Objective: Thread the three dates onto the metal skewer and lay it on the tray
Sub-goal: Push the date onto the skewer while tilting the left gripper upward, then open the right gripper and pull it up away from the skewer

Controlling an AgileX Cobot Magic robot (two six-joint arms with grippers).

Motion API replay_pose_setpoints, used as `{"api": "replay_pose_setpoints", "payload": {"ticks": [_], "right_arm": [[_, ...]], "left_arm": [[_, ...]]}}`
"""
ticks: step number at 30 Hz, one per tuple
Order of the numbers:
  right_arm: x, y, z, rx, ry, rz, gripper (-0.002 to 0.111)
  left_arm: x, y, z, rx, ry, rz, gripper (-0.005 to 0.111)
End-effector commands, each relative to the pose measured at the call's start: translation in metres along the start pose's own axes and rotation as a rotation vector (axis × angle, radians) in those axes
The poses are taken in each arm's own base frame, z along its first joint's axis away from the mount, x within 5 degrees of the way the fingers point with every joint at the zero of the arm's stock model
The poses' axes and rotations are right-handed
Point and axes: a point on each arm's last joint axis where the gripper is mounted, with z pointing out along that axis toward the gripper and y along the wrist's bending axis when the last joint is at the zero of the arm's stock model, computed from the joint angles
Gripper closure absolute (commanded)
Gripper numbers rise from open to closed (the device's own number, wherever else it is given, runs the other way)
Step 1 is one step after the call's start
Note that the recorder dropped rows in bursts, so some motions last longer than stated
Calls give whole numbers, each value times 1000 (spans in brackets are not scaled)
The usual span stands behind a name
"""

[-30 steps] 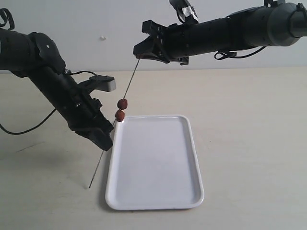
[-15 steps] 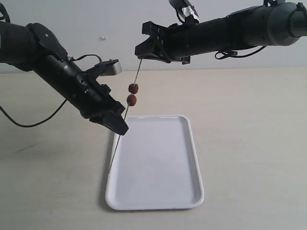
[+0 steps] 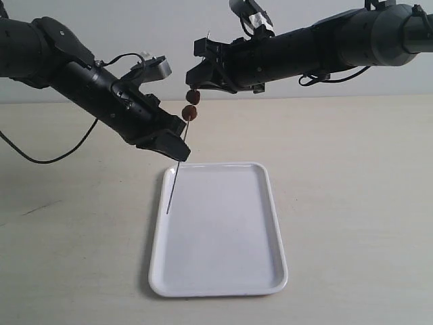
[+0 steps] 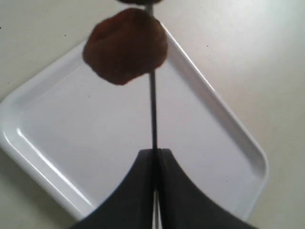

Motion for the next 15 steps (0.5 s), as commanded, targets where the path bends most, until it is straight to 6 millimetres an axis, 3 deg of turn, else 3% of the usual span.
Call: {"api": "replay_pose_setpoints", "payload": {"ticks": [1, 10, 15], "right_arm": [[2, 4, 0, -9, 24, -38, 100], [2, 4, 0, -8, 26, -40, 97], [2, 4, 0, -8, 26, -38, 72]], "left_arm": [[-8, -2, -4, -7, -64, -10, 107], [-8, -2, -4, -10, -61, -7, 107], [-7, -1, -4, -12, -53, -2, 107]]}}
